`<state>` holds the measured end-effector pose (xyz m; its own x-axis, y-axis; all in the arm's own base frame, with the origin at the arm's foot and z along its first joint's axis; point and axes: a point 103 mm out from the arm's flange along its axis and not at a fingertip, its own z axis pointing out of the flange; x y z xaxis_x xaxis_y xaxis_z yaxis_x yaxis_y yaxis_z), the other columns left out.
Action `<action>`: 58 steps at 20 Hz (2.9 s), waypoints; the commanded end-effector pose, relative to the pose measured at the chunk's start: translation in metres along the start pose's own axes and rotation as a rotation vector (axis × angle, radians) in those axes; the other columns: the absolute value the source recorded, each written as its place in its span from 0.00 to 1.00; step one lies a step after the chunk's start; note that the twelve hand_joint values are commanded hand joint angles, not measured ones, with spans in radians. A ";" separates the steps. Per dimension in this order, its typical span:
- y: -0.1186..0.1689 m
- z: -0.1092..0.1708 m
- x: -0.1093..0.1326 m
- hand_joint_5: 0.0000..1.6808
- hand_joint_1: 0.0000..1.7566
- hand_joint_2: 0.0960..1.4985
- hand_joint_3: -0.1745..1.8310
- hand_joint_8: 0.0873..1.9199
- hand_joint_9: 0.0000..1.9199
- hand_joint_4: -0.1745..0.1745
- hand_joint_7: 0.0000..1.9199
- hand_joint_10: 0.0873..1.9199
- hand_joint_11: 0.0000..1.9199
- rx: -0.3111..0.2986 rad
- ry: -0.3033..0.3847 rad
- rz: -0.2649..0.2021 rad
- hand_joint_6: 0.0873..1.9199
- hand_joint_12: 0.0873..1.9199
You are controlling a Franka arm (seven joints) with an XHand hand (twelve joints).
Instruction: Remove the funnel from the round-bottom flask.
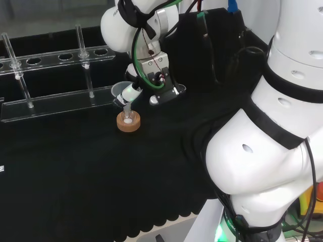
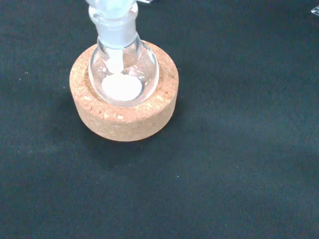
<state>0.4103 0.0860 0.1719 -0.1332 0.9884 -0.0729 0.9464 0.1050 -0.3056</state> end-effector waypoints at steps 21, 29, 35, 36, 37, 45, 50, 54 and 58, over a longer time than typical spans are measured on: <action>0.004 0.000 -0.003 0.39 0.29 0.45 0.10 0.17 0.30 0.49 0.43 0.26 0.00 -0.052 0.044 0.015 0.00 0.54; 0.004 -0.009 -0.006 0.43 0.32 0.47 0.11 0.15 0.34 0.53 0.47 0.23 0.00 -0.075 0.036 -0.015 0.00 0.57; 0.003 -0.019 -0.007 0.44 0.32 0.47 0.11 0.14 0.35 0.54 0.48 0.22 0.00 -0.079 0.007 -0.017 0.00 0.58; 0.003 -0.020 -0.007 0.44 0.32 0.47 0.11 0.14 0.35 0.54 0.48 0.22 0.00 -0.080 0.002 -0.016 0.00 0.58; 0.003 -0.022 -0.006 0.44 0.32 0.47 0.11 0.14 0.35 0.54 0.48 0.22 0.00 -0.081 0.004 -0.017 0.00 0.58; 0.000 -0.034 -0.008 0.44 0.33 0.47 0.11 0.14 0.36 0.54 0.49 0.21 0.00 -0.087 0.000 -0.028 0.00 0.58; -0.002 -0.043 -0.012 0.45 0.33 0.47 0.11 0.15 0.37 0.55 0.50 0.21 0.00 -0.097 -0.001 -0.028 0.00 0.59; -0.005 -0.049 -0.014 0.46 0.33 0.47 0.11 0.14 0.37 0.55 0.51 0.21 0.00 -0.108 -0.006 -0.028 0.00 0.59; -0.007 -0.054 -0.016 0.46 0.33 0.47 0.11 0.14 0.38 0.56 0.51 0.20 0.00 -0.115 -0.005 -0.028 0.00 0.59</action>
<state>0.4230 0.0771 0.2223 -0.1600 0.9845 -0.0714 0.9692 0.1430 -0.2006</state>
